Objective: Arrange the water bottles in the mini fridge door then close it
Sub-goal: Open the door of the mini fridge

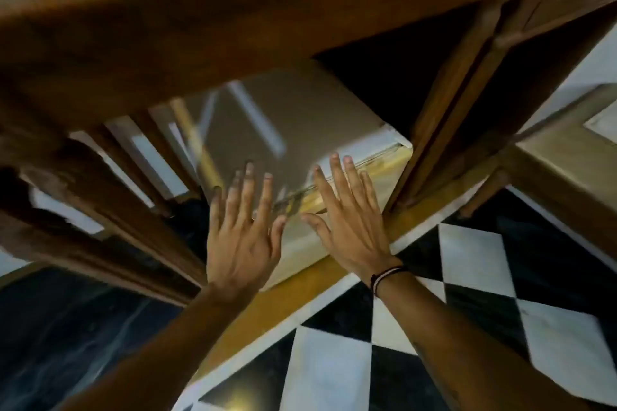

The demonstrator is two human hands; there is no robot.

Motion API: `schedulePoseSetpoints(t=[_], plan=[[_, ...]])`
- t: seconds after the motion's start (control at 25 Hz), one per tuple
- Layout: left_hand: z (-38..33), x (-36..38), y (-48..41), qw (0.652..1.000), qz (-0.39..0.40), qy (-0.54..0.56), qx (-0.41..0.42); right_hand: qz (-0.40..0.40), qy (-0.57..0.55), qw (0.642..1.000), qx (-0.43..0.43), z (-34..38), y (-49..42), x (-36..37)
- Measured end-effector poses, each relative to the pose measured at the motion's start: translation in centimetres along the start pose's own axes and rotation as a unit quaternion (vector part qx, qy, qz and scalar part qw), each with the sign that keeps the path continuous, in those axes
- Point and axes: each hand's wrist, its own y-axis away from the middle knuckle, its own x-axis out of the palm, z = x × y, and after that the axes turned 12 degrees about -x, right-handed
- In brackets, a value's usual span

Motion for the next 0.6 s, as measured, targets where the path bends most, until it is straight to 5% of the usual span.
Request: schedulePoseSetpoints(t=[0.16, 0.4, 0.6], plan=[[1.7, 8.1, -2.3, 0.999, 0.003, -0.027, -0.046, -0.028, 0.023, 0.999, -0.027, 0.5, -2.0, 9.0], [2.2, 10.7, -2.9, 0.998, -0.028, -0.042, -0.047, -0.183, -0.006, 0.983, -0.012, 1.0, -3.4, 13.1], [2.1, 10.8, -2.9, 0.995, -0.045, -0.080, -0.025, -0.163, -0.006, 0.986, -0.022, 1.7, -3.9, 12.4]])
